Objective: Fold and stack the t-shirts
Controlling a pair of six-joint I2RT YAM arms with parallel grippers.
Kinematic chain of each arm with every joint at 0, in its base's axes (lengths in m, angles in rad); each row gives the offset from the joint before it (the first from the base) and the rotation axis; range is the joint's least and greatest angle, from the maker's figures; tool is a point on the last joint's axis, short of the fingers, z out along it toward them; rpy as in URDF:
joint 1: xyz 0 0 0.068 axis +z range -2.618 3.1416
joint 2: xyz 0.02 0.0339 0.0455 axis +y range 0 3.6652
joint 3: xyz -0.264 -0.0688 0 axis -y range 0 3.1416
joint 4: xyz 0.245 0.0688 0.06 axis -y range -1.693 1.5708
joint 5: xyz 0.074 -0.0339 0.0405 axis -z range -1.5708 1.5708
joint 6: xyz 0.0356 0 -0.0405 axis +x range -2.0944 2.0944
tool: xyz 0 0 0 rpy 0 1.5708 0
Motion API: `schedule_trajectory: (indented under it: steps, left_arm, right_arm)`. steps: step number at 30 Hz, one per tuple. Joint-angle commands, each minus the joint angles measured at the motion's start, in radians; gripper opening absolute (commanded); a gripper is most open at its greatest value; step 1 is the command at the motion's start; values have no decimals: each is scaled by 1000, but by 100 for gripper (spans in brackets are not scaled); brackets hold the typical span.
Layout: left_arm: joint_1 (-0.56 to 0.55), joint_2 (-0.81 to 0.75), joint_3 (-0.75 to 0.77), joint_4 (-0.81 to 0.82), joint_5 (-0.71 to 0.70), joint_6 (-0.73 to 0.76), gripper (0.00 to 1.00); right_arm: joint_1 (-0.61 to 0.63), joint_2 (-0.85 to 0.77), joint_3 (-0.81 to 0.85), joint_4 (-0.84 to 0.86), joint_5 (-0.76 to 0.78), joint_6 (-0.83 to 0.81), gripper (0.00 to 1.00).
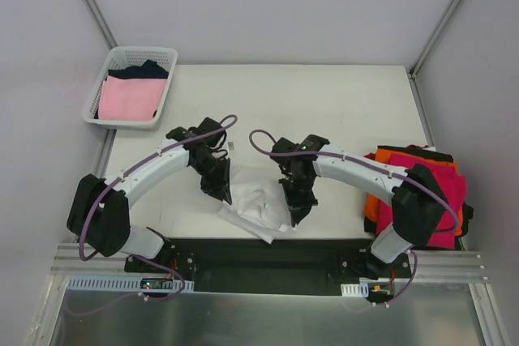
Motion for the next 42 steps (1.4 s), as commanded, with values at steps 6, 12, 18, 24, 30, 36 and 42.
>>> schedule_trajectory:
  steps: [6, 12, 18, 24, 30, 36, 42]
  left_arm:
    - [-16, -51, -93, -30, -16, 29, 3]
    - [-14, -17, -132, 33, -18, 20, 4]
    - [-14, 27, -156, 77, -39, 18, 63]
    - [-16, -25, -97, 64, -85, -20, 96]
    - [-17, -83, 48, 31, -70, -85, 89]
    - [-56, -40, 14, 120, -59, -65, 24]
    - [-65, 13, -61, 209, -36, -25, 0]
  right_arm:
    - [105, 114, 31, 52, 48, 142, 2]
    - [124, 170, 12, 155, 3, 183, 8]
    - [124, 141, -4, 131, 40, 203, 59]
    - [113, 21, 78, -1, 144, 221, 59]
    - [86, -17, 176, -69, 218, 237, 25]
    - [84, 25, 121, 112, 172, 260, 1]
    - [87, 65, 36, 261, 175, 307, 1]
